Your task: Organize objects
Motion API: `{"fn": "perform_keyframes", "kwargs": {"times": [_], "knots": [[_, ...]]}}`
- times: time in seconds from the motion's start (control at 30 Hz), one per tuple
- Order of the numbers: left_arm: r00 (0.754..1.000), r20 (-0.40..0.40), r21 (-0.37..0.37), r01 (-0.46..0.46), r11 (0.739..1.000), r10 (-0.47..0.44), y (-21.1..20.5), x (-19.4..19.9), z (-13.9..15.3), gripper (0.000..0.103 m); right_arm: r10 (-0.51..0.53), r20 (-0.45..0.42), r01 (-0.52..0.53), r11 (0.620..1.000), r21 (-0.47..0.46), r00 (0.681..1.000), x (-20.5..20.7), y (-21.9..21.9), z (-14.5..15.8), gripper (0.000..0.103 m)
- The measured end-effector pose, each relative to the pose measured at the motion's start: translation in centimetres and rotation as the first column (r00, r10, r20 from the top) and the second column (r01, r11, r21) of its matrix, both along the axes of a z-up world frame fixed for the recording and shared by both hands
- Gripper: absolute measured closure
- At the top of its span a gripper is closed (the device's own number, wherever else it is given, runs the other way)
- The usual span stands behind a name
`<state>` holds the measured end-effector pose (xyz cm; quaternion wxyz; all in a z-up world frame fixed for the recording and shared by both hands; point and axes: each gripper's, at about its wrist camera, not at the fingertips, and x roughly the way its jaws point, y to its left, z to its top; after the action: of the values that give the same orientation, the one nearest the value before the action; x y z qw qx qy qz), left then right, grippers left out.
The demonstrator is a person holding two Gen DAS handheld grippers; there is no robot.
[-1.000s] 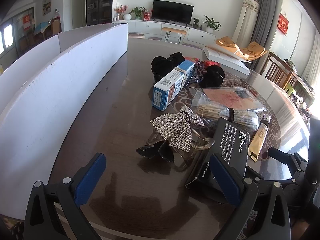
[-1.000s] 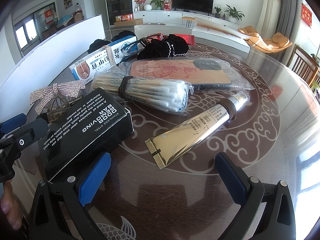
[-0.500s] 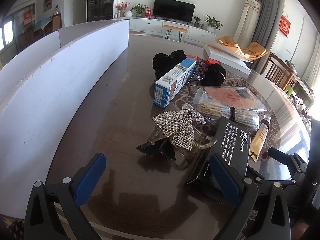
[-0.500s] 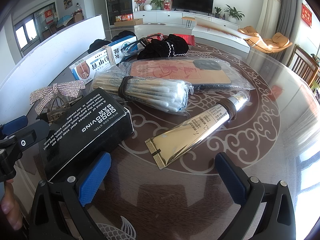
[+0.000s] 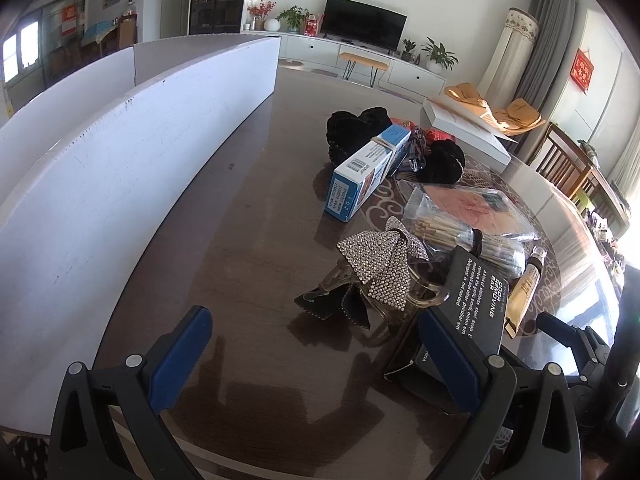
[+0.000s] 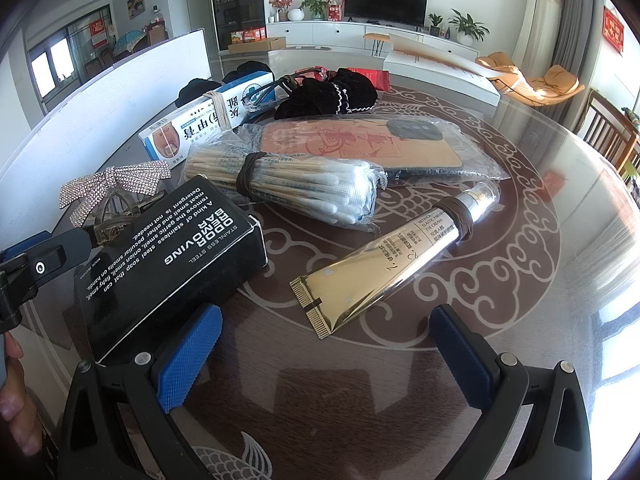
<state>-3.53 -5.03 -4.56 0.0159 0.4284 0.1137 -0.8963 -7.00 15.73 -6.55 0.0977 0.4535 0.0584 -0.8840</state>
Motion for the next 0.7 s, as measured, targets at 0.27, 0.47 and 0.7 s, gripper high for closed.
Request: {"fn": "perform_keyframes", "kwargs": {"times": [0.27,0.47,0.7], "knots": [[1.000,0.013,0.027,-0.021,0.999,0.021,-0.7,-0.2,-0.3,0.000,0.000,0.000,0.000,1.000,0.000,1.000,0.0,0.0,0.0,0.000],[0.999,0.028,0.048,-0.036,0.998,0.035,-1.0,-0.3,-0.7,0.000,0.000,0.000,0.000,1.000,0.000,1.000,0.0,0.0,0.0,0.000],[0.998,0.041,0.075,-0.049,0.996,0.046,-1.4,-0.3,-0.9,0.000,0.000,0.000,0.000,1.000,0.000,1.000,0.0,0.0,0.0,0.000]]}}
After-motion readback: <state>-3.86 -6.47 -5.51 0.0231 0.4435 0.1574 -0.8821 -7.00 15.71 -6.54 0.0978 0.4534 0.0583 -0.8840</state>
